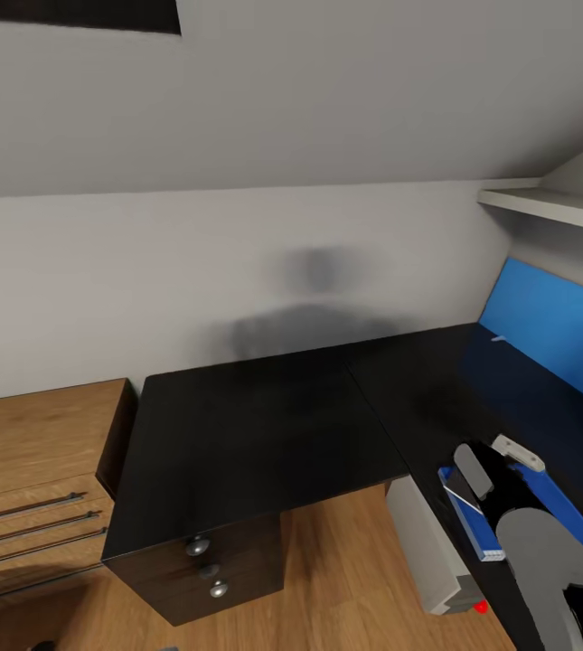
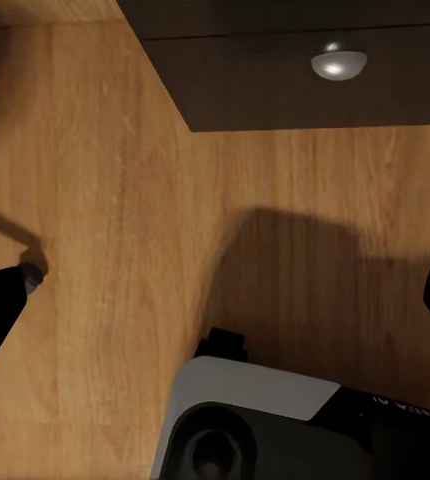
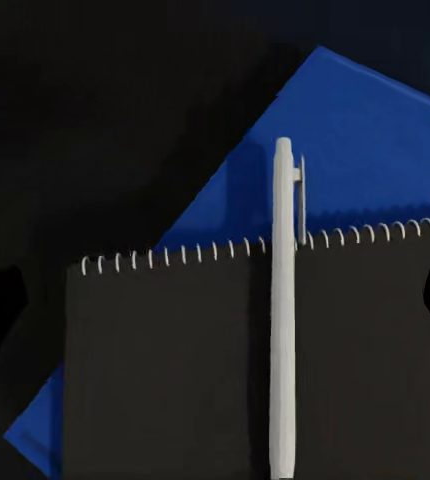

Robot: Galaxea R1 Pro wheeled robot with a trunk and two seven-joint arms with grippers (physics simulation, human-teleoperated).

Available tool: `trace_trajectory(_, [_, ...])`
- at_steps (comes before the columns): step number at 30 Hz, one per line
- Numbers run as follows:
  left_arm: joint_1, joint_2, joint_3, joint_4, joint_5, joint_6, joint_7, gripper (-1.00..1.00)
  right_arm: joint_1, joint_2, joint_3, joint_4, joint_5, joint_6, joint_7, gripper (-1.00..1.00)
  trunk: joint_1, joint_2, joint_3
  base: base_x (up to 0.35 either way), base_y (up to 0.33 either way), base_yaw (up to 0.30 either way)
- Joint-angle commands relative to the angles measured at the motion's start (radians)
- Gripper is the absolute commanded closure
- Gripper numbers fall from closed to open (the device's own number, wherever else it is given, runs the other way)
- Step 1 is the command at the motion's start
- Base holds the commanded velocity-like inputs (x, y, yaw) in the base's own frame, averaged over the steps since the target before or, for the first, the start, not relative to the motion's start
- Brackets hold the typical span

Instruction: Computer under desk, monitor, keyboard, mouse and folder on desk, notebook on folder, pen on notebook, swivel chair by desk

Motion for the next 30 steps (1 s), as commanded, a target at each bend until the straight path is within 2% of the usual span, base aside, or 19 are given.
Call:
trace_trajectory(1, [0.000,0.002,-0.008,-0.003,0.007,0.005,0.010,-1.00,0.000,0.005,0.001,-0.017,-0.003,0.006,-0.014,-1.00,-0.004,0.006,0.002,0.000,0.000,0.000])
trace_trajectory(5, [0.000,0.002,-0.008,-0.001,0.008,0.005,0.012,-1.00,0.007,0.038,0.002,-0.133,-0.001,0.014,-0.060,-1.00,-0.019,0.034,0.014,0.000,0.000,0.000])
trace_trajectory(8, [0.000,0.001,-0.008,0.000,0.009,0.005,0.012,-1.00,0.044,0.080,0.004,-0.249,0.003,0.048,-0.074,-1.00,-0.030,0.055,0.024,0.000,0.000,0.000])
trace_trajectory(11, [0.000,0.001,-0.007,0.000,0.009,0.005,0.012,-1.00,0.071,0.109,0.007,-0.309,0.007,0.065,-0.084,-1.00,-0.042,0.076,0.033,0.000,0.000,0.000])
trace_trajectory(12, [0.000,0.002,-0.007,0.000,0.009,0.005,0.012,-1.00,0.082,0.126,0.018,-0.329,0.010,0.071,-0.088,-1.00,-0.046,0.083,0.036,0.000,0.000,0.000])
trace_trajectory(13, [0.000,0.002,-0.007,0.000,0.009,0.005,0.012,-1.00,0.085,0.131,0.025,-0.332,0.011,0.072,-0.088,-1.00,-0.050,0.090,0.039,0.000,0.000,0.000])
trace_trajectory(18, [0.000,0.002,-0.007,0.001,0.009,0.005,0.012,-1.00,0.100,0.165,0.102,-0.346,0.012,0.078,-0.093,-1.00,-0.069,0.125,0.055,0.000,0.000,0.000])
trace_trajectory(20, [0.000,0.002,-0.005,0.001,0.009,0.005,0.012,-1.00,0.111,0.196,0.143,-0.350,0.013,0.076,-0.096,-1.00,-0.076,0.139,0.061,0.000,0.000,0.000])
trace_trajectory(22, [0.000,0.002,-0.003,0.001,0.009,0.005,0.012,-1.00,0.114,0.210,0.159,-0.352,0.013,0.077,-0.096,-1.00,-0.084,0.153,0.068,0.000,0.000,0.000])
trace_trajectory(23, [0.000,0.002,0.010,0.001,0.009,0.004,0.011,-1.00,0.121,0.237,0.246,-0.353,0.011,0.078,-0.092,-1.00,-0.088,0.160,0.071,0.000,0.000,0.000])
trace_trajectory(26, [0.000,0.003,0.014,0.001,0.009,0.003,0.011,-1.00,0.125,0.240,0.308,-0.353,0.007,0.077,-0.093,-1.00,-0.099,0.181,0.080,0.000,0.000,0.000])
trace_trajectory(27, [0.000,0.004,0.073,0.001,0.037,0.004,0.007,-1.00,0.130,0.275,0.350,-0.346,0.006,0.073,-0.092,-1.00,-0.103,0.188,0.083,-0.269,0.000,0.000])
trace_trajectory(30, [0.000,0.011,0.121,0.034,0.042,0.005,0.003,-1.00,0.130,0.287,0.353,-0.343,0.007,0.072,-0.090,-1.00,-0.115,0.209,0.093,-0.309,0.000,0.000])
